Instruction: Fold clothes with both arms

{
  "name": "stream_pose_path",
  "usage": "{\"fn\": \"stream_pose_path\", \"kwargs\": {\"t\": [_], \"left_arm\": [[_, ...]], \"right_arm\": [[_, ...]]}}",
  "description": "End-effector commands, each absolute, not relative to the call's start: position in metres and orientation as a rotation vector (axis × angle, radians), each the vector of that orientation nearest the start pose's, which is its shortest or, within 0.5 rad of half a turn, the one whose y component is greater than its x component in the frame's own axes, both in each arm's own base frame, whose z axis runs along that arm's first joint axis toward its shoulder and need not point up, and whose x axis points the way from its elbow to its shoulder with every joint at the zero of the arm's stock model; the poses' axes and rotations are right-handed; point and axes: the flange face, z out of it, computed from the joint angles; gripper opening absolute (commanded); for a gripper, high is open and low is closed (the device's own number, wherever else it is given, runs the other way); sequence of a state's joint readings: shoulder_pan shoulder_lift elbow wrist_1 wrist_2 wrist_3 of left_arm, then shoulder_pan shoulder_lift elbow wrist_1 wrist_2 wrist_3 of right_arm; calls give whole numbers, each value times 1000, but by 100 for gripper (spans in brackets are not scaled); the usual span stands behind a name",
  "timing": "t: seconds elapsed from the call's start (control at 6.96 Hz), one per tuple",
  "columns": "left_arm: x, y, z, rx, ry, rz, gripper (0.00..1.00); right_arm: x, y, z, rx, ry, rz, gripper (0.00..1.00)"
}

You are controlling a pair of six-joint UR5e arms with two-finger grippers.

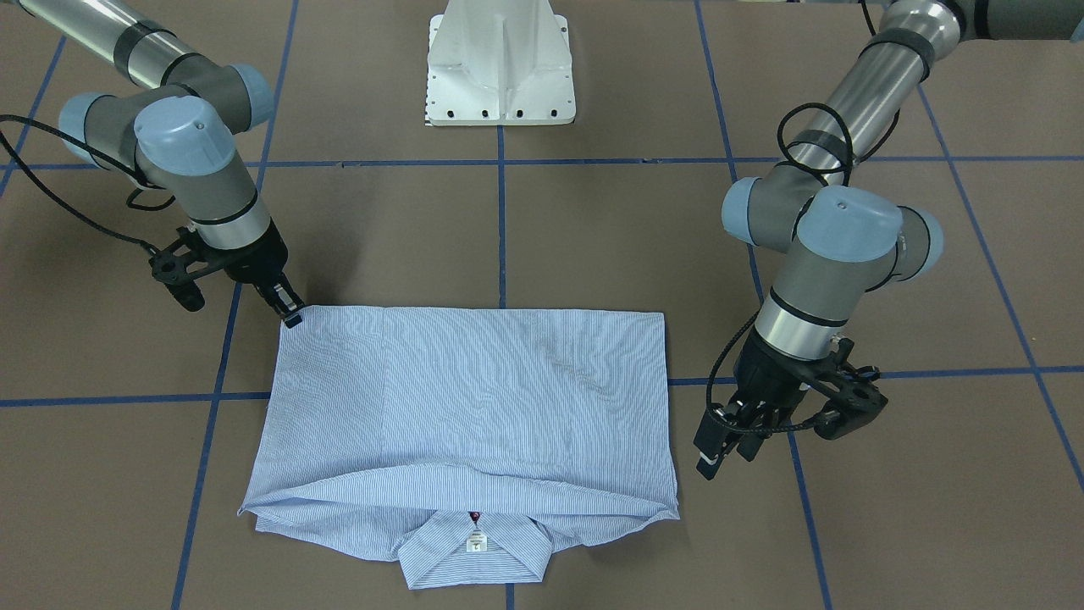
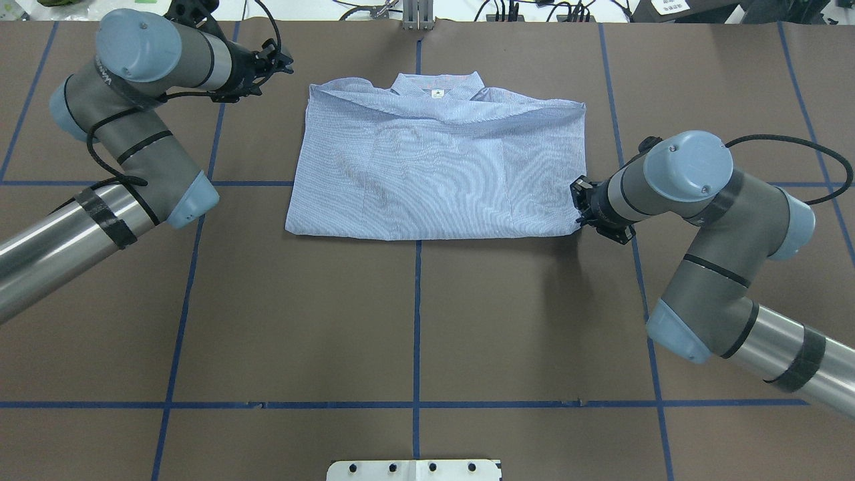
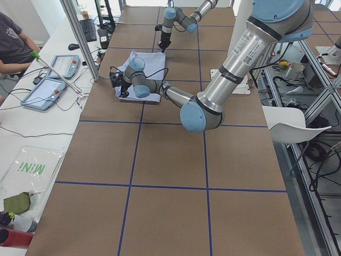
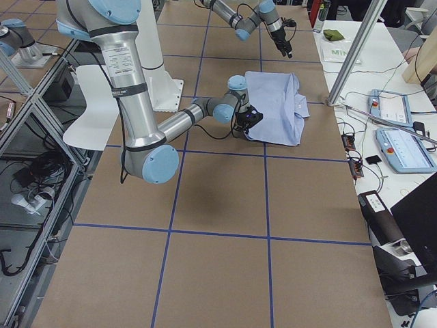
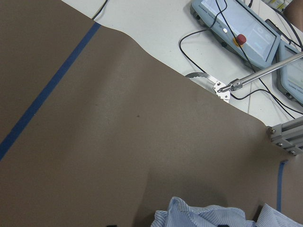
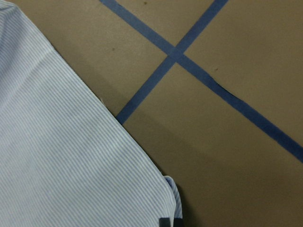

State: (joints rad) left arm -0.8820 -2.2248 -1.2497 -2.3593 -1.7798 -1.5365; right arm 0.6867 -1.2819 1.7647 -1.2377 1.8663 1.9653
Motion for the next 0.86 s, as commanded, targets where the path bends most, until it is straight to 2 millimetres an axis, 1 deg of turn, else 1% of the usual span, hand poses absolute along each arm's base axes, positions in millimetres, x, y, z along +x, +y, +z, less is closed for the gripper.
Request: {"fn": "stream_pose_path", "kwargs": {"t": [0.0, 0.14, 0.29, 0.43, 0.57, 0.72], "left_arm": [[387, -647, 322, 339, 1124, -630, 76], [384, -630, 311, 342, 1159, -613, 76], [389, -610, 308, 330, 1172, -593, 76], [383, -588, 303, 297, 1211, -599, 76], [389, -547, 294, 191, 1273, -562, 76], [399, -507, 287, 133, 1312, -551, 76]], "right_arm": [[-350, -384, 358, -285, -937, 803, 0], [-346, -323, 354, -385, -922, 691, 0], [-356, -276, 349, -521, -892, 580, 0], [-360, -237, 338, -678, -849, 531, 0], [-359, -190, 320, -811, -814, 398, 0], [-373, -158, 314, -874, -779, 305, 99]]}}
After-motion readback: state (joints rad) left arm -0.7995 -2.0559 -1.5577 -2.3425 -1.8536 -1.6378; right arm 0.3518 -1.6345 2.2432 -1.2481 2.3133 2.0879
